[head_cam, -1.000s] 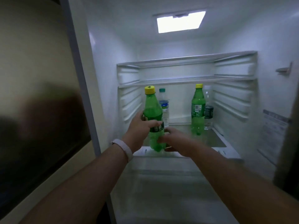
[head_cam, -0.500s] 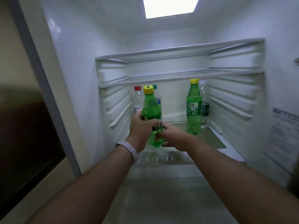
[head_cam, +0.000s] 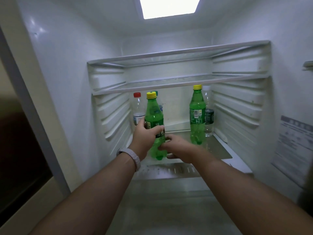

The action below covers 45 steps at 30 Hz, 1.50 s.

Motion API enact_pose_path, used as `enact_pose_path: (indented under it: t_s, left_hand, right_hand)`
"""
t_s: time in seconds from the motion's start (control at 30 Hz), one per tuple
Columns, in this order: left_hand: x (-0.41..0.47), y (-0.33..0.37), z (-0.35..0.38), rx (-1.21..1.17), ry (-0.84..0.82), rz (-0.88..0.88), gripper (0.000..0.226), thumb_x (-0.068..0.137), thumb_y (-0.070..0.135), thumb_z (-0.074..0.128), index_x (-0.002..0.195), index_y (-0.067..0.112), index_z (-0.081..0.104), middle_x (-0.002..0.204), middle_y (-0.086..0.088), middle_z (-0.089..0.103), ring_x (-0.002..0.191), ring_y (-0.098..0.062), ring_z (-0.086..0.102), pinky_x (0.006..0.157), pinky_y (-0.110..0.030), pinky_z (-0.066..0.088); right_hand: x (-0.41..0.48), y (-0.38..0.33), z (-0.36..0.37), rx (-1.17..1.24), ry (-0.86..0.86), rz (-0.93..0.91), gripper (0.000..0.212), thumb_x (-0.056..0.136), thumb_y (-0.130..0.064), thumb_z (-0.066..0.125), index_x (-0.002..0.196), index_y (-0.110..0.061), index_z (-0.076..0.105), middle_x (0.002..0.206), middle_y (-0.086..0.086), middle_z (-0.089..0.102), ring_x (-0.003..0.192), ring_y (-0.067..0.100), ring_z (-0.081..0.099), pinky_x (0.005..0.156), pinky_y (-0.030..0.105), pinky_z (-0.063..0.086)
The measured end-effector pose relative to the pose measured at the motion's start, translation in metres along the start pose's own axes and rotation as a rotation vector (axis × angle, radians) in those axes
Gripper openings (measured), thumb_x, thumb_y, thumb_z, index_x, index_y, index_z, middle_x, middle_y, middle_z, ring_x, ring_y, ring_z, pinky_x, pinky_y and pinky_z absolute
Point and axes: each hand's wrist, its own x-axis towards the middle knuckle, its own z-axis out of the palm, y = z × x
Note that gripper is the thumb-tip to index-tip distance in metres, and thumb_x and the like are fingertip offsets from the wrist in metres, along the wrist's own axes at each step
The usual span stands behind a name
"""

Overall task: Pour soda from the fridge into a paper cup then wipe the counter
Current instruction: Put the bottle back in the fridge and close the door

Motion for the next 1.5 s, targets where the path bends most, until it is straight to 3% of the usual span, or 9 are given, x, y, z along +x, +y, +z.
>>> enact_pose_path:
  t_s: [0.23, 0.4, 0.57, 0.7, 0.83, 0.93, 1.03, 1.1, 1.5]
  left_hand:
    - [0.003, -0.004, 0.001, 0.053, -0.032, -0.033, 0.042, 0.082, 0.014, 0.074, 0.120, 0.018, 0.057, 0.104, -0.005, 0.071, 0.093, -0.018, 0.069, 0.076, -0.029, 0.057]
    - [-0.005, 0.000, -0.001, 0.088, -0.041, -0.050, 0.042, 0.084, 0.016, 0.072, 0.122, 0.020, 0.055, 0.106, -0.003, 0.069, 0.098, -0.019, 0.068, 0.081, -0.031, 0.056]
    - [-0.026, 0.018, -0.007, 0.179, -0.017, -0.035, 0.045, 0.085, 0.017, 0.068, 0.121, 0.026, 0.043, 0.102, 0.004, 0.065, 0.092, -0.011, 0.064, 0.078, -0.029, 0.053]
    - [-0.056, 0.035, -0.022, 0.376, -0.036, 0.081, 0.047, 0.087, 0.025, 0.068, 0.126, 0.036, 0.043, 0.102, 0.017, 0.057, 0.095, -0.002, 0.059, 0.079, -0.028, 0.050]
    - [-0.087, 0.042, -0.039, 0.573, 0.052, 0.207, 0.043, 0.088, 0.028, 0.066, 0.130, 0.027, 0.053, 0.103, 0.019, 0.054, 0.086, 0.012, 0.050, 0.066, -0.009, 0.036]
    - [-0.110, 0.040, -0.051, 0.740, 0.028, 0.247, 0.046, 0.090, 0.029, 0.061, 0.134, 0.020, 0.053, 0.113, 0.011, 0.058, 0.099, -0.005, 0.055, 0.076, -0.009, 0.038]
    - [-0.130, 0.027, -0.061, 1.063, -0.060, 0.277, 0.060, 0.084, 0.044, 0.044, 0.138, 0.018, 0.051, 0.129, -0.004, 0.061, 0.115, -0.022, 0.056, 0.094, -0.031, 0.046]
    - [-0.144, 0.018, -0.064, 1.200, -0.074, 0.271, 0.063, 0.080, 0.048, 0.039, 0.132, 0.018, 0.056, 0.123, -0.005, 0.064, 0.109, -0.025, 0.059, 0.089, -0.038, 0.050]
    - [-0.227, 0.005, -0.085, 1.217, -0.119, 0.147, 0.063, 0.077, 0.061, 0.040, 0.122, 0.026, 0.064, 0.123, 0.000, 0.065, 0.112, -0.023, 0.058, 0.092, -0.036, 0.047]
  right_hand:
    - [-0.007, 0.002, 0.002, 0.006, 0.035, -0.005, 0.030, 0.088, -0.016, 0.066, 0.116, -0.022, 0.057, 0.104, 0.002, 0.062, 0.103, 0.018, 0.058, 0.079, 0.032, 0.050]
    - [-0.021, 0.000, 0.002, -0.041, 0.063, -0.029, 0.012, 0.090, -0.016, 0.063, 0.095, -0.026, 0.057, 0.098, 0.003, 0.061, 0.098, 0.020, 0.057, 0.097, 0.044, 0.050]
    - [-0.038, -0.001, 0.002, -0.155, 0.149, -0.080, 0.041, 0.092, -0.018, 0.060, 0.131, -0.011, 0.050, 0.103, 0.007, 0.059, 0.086, 0.017, 0.057, 0.083, 0.038, 0.054]
    - [-0.057, -0.009, 0.011, -0.314, 0.225, -0.194, 0.044, 0.092, -0.023, 0.060, 0.133, -0.012, 0.049, 0.124, 0.009, 0.058, 0.094, 0.017, 0.059, 0.085, 0.035, 0.054]
    - [-0.078, -0.016, 0.019, -0.423, 0.333, -0.268, 0.042, 0.090, -0.028, 0.063, 0.130, -0.020, 0.054, 0.122, 0.001, 0.056, 0.092, 0.015, 0.060, 0.081, 0.034, 0.054]
    - [-0.096, -0.011, 0.021, -0.635, 0.364, -0.363, 0.044, 0.087, -0.033, 0.062, 0.129, -0.021, 0.056, 0.129, -0.001, 0.055, 0.115, 0.019, 0.054, 0.092, 0.036, 0.047]
    - [-0.114, -0.002, 0.026, -0.765, 0.350, -0.382, 0.044, 0.089, -0.034, 0.058, 0.130, -0.021, 0.053, 0.132, -0.001, 0.051, 0.114, 0.019, 0.050, 0.092, 0.037, 0.046]
    - [-0.124, 0.007, 0.031, -0.842, 0.325, -0.378, 0.045, 0.089, -0.039, 0.056, 0.131, -0.023, 0.052, 0.131, -0.001, 0.050, 0.111, 0.020, 0.051, 0.089, 0.038, 0.048]
    - [-0.212, 0.047, 0.047, -1.113, 0.232, -0.471, 0.042, 0.090, -0.041, 0.051, 0.127, -0.020, 0.053, 0.129, 0.001, 0.052, 0.113, 0.021, 0.050, 0.090, 0.036, 0.048]
